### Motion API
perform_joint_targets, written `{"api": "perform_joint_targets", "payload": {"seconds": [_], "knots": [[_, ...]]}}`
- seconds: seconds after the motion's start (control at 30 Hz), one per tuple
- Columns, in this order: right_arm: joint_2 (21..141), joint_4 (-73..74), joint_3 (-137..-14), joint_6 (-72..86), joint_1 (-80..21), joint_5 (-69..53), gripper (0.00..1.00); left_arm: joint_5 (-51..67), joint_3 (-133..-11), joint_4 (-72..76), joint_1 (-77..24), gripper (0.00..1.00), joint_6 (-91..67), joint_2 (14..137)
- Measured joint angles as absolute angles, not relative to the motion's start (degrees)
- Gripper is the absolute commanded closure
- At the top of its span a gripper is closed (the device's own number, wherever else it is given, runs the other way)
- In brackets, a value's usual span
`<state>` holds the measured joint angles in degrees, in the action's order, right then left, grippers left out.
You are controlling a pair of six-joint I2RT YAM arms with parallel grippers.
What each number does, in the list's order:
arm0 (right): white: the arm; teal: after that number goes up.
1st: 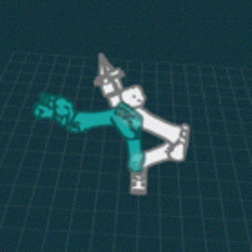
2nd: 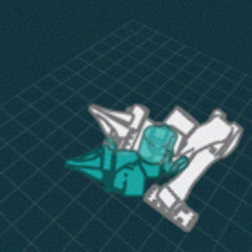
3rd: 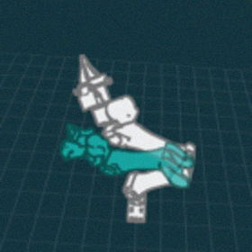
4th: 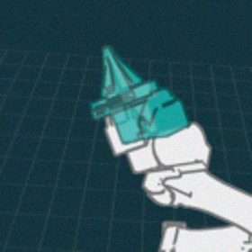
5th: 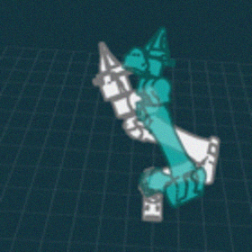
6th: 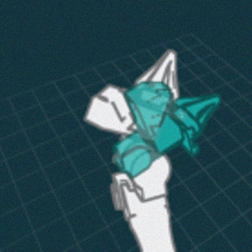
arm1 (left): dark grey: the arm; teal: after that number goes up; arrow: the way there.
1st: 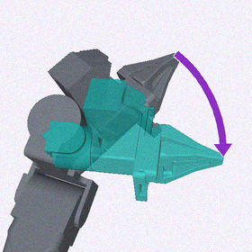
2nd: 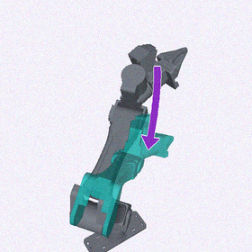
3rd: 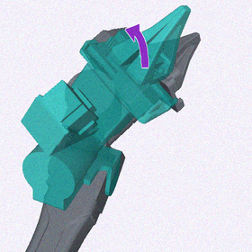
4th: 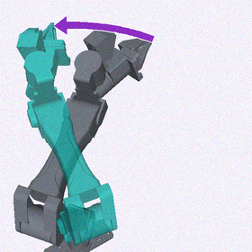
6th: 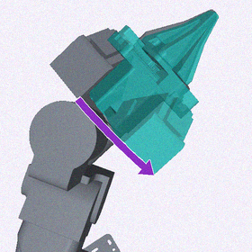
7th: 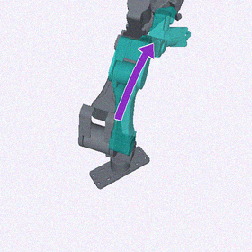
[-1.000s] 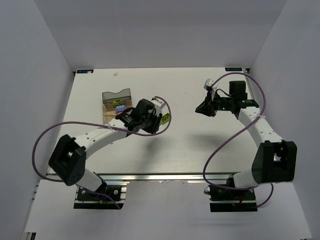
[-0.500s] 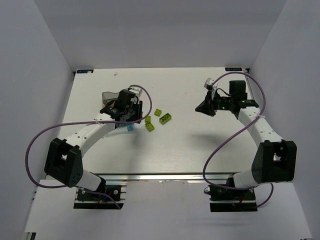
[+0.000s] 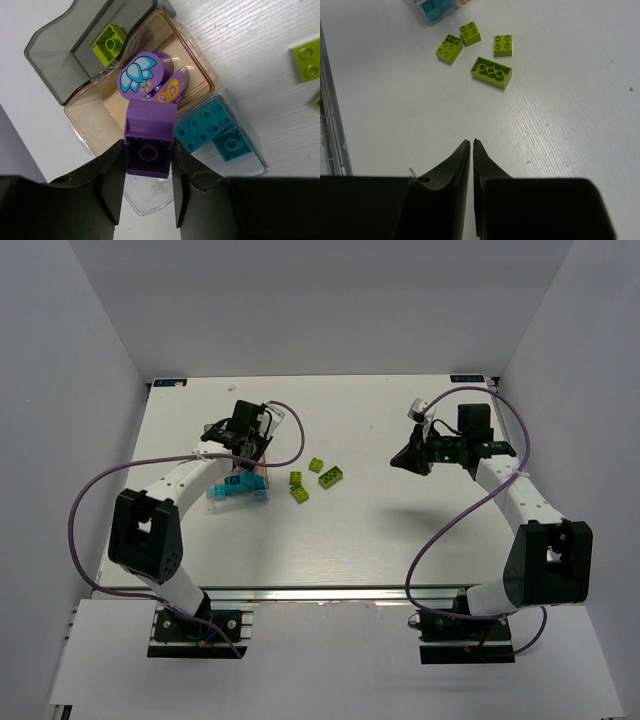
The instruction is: Sort the legos into containers by color
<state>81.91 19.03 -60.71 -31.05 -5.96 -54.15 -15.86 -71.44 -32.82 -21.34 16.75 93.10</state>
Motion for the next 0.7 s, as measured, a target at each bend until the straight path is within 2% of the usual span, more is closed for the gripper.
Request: {"api": "perform_joint_targets", "payload": {"seconds": [0.2,0.5,0.63,0.7], "knots": [[81.91,19.31,-60.10,-30.79,-5.96,-54.13,0.88,-16.08,-74.28,-33.19,-20.01,1.00,24.64,97.95],[81.91,19.44,-60.10,-30.79,-5.96,-54.13,0.87,-15.55,-77.03,-32.82,-14.33,1.00,28.32,102.52],[81.95,19.46,-60.10,-30.79,-5.96,-54.13,0.87,-14.04,-77.06,-32.97,-13.28,0.95,29.10,103.72],[82.13,19.46,-60.10,-30.76,-5.96,-54.13,0.86,-13.37,-77.06,-33.01,-13.06,0.84,29.45,103.81]]}}
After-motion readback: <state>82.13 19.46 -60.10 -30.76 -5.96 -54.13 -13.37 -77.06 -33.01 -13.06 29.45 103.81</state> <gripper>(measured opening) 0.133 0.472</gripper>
